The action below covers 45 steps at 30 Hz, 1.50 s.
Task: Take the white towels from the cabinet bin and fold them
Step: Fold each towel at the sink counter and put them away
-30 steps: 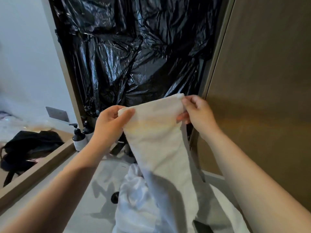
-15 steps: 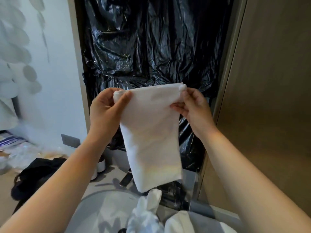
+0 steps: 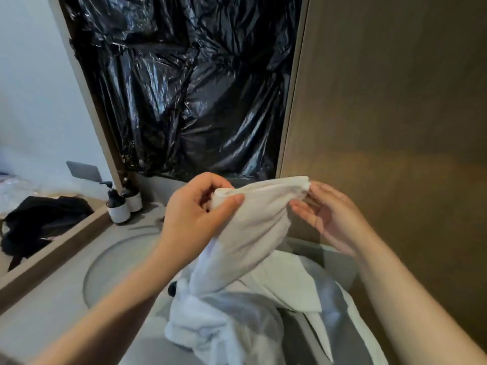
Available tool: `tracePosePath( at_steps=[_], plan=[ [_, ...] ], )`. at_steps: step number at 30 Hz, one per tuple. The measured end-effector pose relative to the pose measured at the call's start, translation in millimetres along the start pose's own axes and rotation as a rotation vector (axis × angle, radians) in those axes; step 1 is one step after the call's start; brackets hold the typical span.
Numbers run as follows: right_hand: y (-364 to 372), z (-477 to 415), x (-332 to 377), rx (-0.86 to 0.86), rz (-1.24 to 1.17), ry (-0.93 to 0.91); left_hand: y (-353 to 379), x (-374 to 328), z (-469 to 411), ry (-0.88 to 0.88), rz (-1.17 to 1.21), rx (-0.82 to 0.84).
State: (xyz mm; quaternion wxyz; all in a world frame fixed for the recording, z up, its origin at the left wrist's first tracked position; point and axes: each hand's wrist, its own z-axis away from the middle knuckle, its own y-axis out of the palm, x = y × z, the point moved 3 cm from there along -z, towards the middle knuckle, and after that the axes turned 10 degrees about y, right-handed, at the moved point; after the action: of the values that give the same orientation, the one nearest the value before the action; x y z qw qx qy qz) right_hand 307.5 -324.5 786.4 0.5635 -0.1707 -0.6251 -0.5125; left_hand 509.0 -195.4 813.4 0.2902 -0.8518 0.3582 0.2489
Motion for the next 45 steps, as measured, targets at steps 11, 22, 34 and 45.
tracePosePath(
  at_steps=[11,22,34,45],
  plan=[
    [-119,72,-8,-0.206,0.247,0.161,129,-56,71,-0.041,0.111,0.339],
    [-192,64,-53,-0.420,0.490,0.256,192,-34,132,-0.177,0.115,0.646],
    [-215,65,-141,-0.596,0.496,0.420,171,54,135,-0.142,-0.242,0.630],
    [-180,82,-170,-0.876,0.652,0.266,164,87,106,-0.045,-0.133,0.810]
  ],
)
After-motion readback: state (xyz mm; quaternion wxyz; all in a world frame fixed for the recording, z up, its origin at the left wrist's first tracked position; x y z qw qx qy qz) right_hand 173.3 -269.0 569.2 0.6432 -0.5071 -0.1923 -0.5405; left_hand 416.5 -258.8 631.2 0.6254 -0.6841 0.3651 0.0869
